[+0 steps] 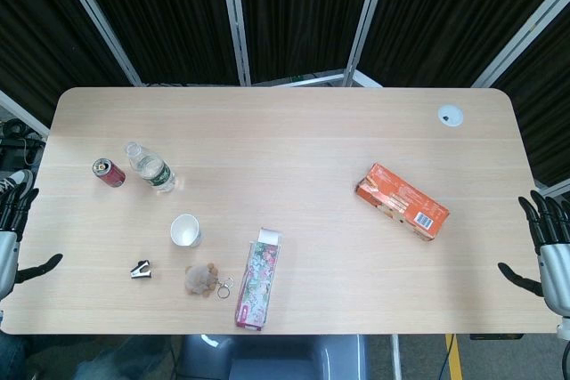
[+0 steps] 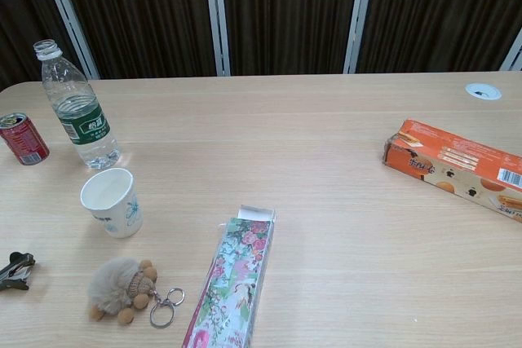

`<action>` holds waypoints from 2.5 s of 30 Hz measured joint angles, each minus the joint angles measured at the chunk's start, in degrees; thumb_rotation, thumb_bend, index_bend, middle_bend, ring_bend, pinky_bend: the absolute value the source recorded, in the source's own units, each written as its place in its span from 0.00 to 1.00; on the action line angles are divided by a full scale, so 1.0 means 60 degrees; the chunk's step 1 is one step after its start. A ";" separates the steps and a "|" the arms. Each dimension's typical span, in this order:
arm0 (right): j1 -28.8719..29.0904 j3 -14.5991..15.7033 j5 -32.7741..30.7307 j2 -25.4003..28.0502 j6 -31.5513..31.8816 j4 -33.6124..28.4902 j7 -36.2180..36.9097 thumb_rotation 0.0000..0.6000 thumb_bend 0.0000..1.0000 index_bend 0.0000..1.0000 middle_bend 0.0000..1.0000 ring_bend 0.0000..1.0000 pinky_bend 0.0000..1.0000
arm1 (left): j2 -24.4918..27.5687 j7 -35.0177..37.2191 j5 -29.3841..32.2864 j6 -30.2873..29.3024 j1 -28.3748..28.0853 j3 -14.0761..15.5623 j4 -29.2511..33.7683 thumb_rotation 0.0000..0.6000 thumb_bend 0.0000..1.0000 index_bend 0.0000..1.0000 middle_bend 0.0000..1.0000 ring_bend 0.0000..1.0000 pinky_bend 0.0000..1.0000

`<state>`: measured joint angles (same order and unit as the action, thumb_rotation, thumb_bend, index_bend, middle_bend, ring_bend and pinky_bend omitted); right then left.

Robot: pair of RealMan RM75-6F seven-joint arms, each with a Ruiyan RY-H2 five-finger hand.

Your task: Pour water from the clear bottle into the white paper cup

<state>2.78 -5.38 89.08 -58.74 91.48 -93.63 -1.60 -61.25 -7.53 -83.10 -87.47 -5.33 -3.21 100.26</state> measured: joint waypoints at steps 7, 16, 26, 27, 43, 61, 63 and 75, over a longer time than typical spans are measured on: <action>-0.0009 0.0028 0.0051 0.0038 -0.0012 -0.0002 0.0126 1.00 0.00 0.00 0.00 0.00 0.00 | -0.0099 0.0622 -0.0022 0.0256 -0.0137 -0.0063 -0.0273 1.00 0.00 0.00 0.00 0.00 0.00; 0.0157 -0.0052 -0.0058 0.0023 -0.0290 -0.0073 0.0200 1.00 0.00 0.00 0.00 0.00 0.00 | -0.0745 0.3214 0.0294 0.1448 -0.0945 -0.0591 -0.1041 1.00 0.00 0.00 0.00 0.00 0.00; 0.0481 -0.0197 -0.0838 -0.0106 -0.1161 0.0284 0.0291 1.00 0.00 0.00 0.00 0.00 0.00 | -0.2489 0.6838 0.1293 0.4021 -0.2620 -0.1567 -0.4045 1.00 0.00 0.00 0.00 0.00 0.00; 0.0500 -0.0214 -0.0890 -0.0125 -0.1201 0.0318 0.0284 1.00 0.00 0.00 0.00 0.00 0.00 | -0.2751 0.7139 0.1409 0.4366 -0.2821 -0.1643 -0.4522 1.00 0.00 0.00 0.00 0.00 0.00; 0.0640 -0.0285 -0.1414 -0.0323 -0.1614 0.0468 -0.0076 1.00 0.00 0.00 0.00 0.00 0.00 | -0.4926 0.9207 0.1486 0.6601 -0.4634 -0.1860 -0.8428 1.00 0.00 0.00 0.00 0.00 0.00; 0.0805 -0.0329 -0.1789 -0.0477 -0.1999 0.0653 -0.0267 1.00 0.00 0.00 0.00 0.00 0.00 | -0.6598 1.0888 0.0942 0.7493 -0.5744 -0.1554 -1.1565 1.00 0.00 0.00 0.00 0.00 0.00; 0.0820 -0.0336 -0.1830 -0.0496 -0.2030 0.0665 -0.0315 1.00 0.00 0.00 0.00 0.00 0.00 | -0.6722 1.1135 0.0890 0.7507 -0.5863 -0.1550 -1.1724 1.00 0.00 0.00 0.00 0.00 0.00; 0.0891 -0.0349 -0.2037 -0.0584 -0.2208 0.0770 -0.0427 1.00 0.00 0.00 0.00 0.00 0.00 | -0.7190 1.2262 0.0557 0.7575 -0.6289 -0.1330 -1.2225 1.00 0.00 0.00 0.00 0.00 0.01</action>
<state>8.13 -7.48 76.86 -62.25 78.23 -89.01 -4.16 -104.39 66.04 -79.76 -42.02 -43.07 -11.19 26.91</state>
